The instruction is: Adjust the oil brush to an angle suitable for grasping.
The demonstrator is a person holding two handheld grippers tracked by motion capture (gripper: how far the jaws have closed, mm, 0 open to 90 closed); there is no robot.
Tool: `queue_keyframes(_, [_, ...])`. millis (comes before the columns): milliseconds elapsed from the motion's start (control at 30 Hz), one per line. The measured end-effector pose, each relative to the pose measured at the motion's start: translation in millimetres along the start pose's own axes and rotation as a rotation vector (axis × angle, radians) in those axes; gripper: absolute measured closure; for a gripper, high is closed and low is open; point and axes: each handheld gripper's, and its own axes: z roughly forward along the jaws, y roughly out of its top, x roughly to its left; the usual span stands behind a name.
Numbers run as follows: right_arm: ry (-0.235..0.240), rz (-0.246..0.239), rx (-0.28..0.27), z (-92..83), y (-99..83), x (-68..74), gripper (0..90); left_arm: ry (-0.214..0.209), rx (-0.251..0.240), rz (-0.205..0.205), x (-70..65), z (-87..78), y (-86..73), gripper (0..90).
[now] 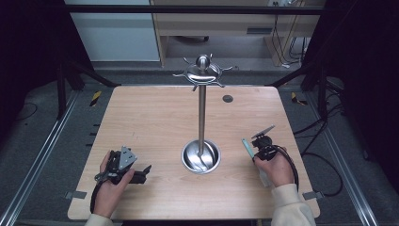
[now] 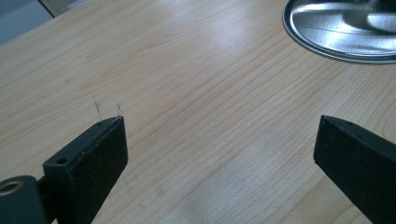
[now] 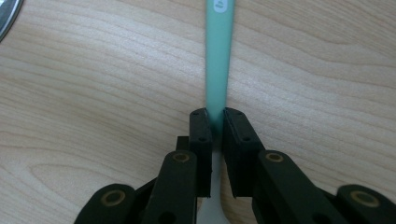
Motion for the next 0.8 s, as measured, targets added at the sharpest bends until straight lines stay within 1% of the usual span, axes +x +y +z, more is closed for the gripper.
queue_keyframes(67, [0.002, -0.003, 0.002, -0.3, 0.2, 0.8, 82.5, 0.001, -0.002, -0.003, -0.1, 0.2, 0.0, 2.5])
queue_keyframes(200, [0.007, -0.018, -0.024, -5.9, 1.5, 1.4, 82.6, 0.001, 0.001, 0.0, 0.3, 0.2, 0.0, 2.5])
queue_keyframes(267, [0.007, -0.017, -0.027, -7.4, 1.5, 1.0, 82.6, 0.001, 0.001, 0.0, 0.2, 0.1, 0.1, 2.5])
queue_keyframes(400, [0.008, -0.018, -0.058, -14.3, 1.1, -1.5, 82.6, -0.001, 0.001, 0.0, -0.2, 0.1, 0.2, 2.5])
queue_keyframes(433, [0.018, -0.013, -0.072, -18.5, 1.5, -2.3, 82.6, 0.001, 0.0, -0.002, -0.2, 0.4, 0.0, 2.5])
queue_keyframes(467, [0.018, -0.013, -0.072, -18.5, 1.5, -2.3, 82.6, 0.001, 0.0, -0.002, -0.2, 0.4, 0.0, 2.5])
queue_keyframes(567, [0.028, -0.016, -0.104, -26.4, 3.0, -3.1, 82.7, 0.001, 0.002, 0.002, 0.7, 0.3, -0.3, 2.5])
queue_keyframes(600, [0.033, -0.013, -0.116, -29.5, 3.9, -3.2, 82.7, 0.001, 0.0, -0.002, 0.4, 0.3, -0.6, 2.5])
queue_keyframes(633, [0.034, -0.021, -0.127, -32.6, 5.2, -3.4, 82.7, 0.002, 0.001, -0.002, 0.4, 0.1, -0.8, 2.5])
queue_keyframes(667, [0.039, -0.013, -0.132, -36.7, 7.2, -2.3, 82.7, 0.004, 0.002, -0.002, 0.6, -0.2, -1.0, 2.5])
queue_keyframes(700, [0.04, -0.018, -0.148, -40.3, 9.2, -2.3, 82.7, 0.006, 0.001, -0.003, 0.8, -0.5, -1.1, 2.5])
queue_keyframes(733, [0.048, -0.026, -0.169, -48.8, 14.5, -1.7, 82.7, 0.009, 0.0, -0.004, 0.9, -0.5, -1.3, 2.5])
queue_keyframes(767, [0.048, -0.026, -0.169, -48.8, 14.5, -1.7, 82.7, 0.01, 0.001, -0.004, 1.1, -0.4, -1.4, 2.5])
queue_keyframes(800, [0.053, -0.024, -0.183, -53.8, 17.4, -2.0, 82.7, 0.012, 0.0, -0.005, 1.2, -0.5, -1.4, 2.5])
